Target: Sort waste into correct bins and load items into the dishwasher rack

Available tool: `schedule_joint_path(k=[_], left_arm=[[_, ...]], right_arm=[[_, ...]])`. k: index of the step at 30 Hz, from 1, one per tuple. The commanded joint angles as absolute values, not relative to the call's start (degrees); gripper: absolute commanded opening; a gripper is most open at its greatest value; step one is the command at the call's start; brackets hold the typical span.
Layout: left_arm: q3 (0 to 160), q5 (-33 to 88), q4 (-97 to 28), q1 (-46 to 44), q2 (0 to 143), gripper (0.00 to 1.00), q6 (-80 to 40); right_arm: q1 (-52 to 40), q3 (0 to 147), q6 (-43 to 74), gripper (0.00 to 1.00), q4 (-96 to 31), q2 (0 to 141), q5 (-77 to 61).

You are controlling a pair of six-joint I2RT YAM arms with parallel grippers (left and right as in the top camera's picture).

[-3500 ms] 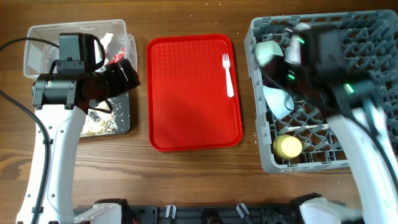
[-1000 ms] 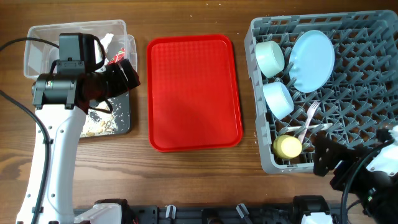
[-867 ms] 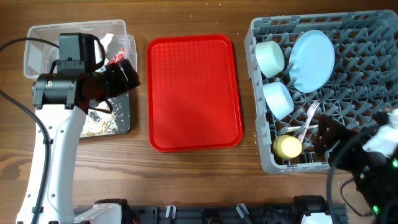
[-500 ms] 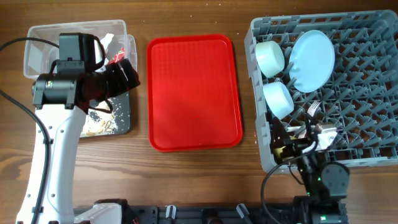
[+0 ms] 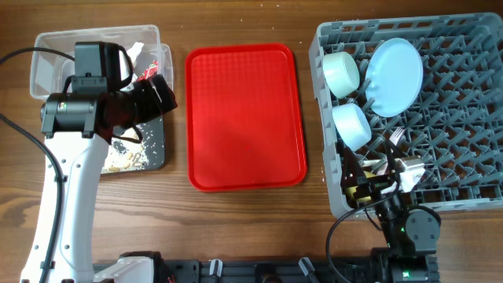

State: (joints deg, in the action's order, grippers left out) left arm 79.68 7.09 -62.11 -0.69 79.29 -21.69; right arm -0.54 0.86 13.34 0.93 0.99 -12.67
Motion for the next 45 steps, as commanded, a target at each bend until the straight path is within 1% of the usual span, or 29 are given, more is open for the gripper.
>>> schedule_joint_path(k=[1, 4, 7, 9, 10, 11, 13, 16, 18, 21, 25, 26, 45], left_arm=[[80.2, 6.8, -62.0, -0.5, 79.5, 1.00, -21.2], [79.4, 6.8, -62.0, -0.5, 76.0, 1.00, -21.2], [74.4, 5.5, -60.2, -0.6, 66.1, 1.00, -21.0], [66.6, 7.7, -51.2, -1.9, 57.1, 1.00, -16.8], [59.9, 10.0, -42.9, -3.0, 50.6, 1.00, -12.9], [51.2, 11.0, -33.8, -4.1, 42.4, 1.00, -11.7], [36.9, 11.0, -21.7, -4.4, 29.5, 1.00, -11.7], [19.4, 11.1, -10.0, -4.4, 13.9, 1.00, -11.7], [11.5, 11.1, -4.7, -4.4, 7.8, 1.00, -11.7], [5.1, 11.1, -1.0, -4.6, 2.6, 1.00, -6.8], [1.0, 10.9, -1.0, -4.7, 0.6, 1.00, -4.7], [0.3, 10.9, -3.3, -4.7, 0.1, 1.00, -4.7], [0.3, 10.9, -3.4, -4.7, 0.2, 1.00, -4.7]], right_arm=[[-0.5, 0.3, 12.4, 1.00, 1.3, 0.3, -13.6], [-0.5, 0.3, 12.4, 1.00, 1.3, 0.3, -13.6], [-0.5, 0.3, 12.4, 1.00, 1.3, 0.3, -13.6], [-0.5, 0.3, 12.4, 1.00, 1.3, 0.3, -13.6], [-0.5, 0.3, 12.4, 1.00, 1.3, 0.3, -13.6], [-0.5, 0.3, 12.4, 1.00, 1.3, 0.3, -13.6], [-0.5, 0.3, 12.4, 1.00, 1.3, 0.3, -13.6], [-0.5, 0.3, 12.4, 1.00, 1.3, 0.3, -13.6], [-0.5, 0.3, 12.4, 1.00, 1.3, 0.3, -13.6], [-0.5, 0.3, 12.4, 1.00, 1.3, 0.3, -13.6], [-0.5, 0.3, 12.4, 1.00, 1.3, 0.3, -13.6], [-0.5, 0.3, 12.4, 1.00, 1.3, 0.3, -13.6], [-0.5, 0.3, 12.4, 1.00, 1.3, 0.3, -13.6]])
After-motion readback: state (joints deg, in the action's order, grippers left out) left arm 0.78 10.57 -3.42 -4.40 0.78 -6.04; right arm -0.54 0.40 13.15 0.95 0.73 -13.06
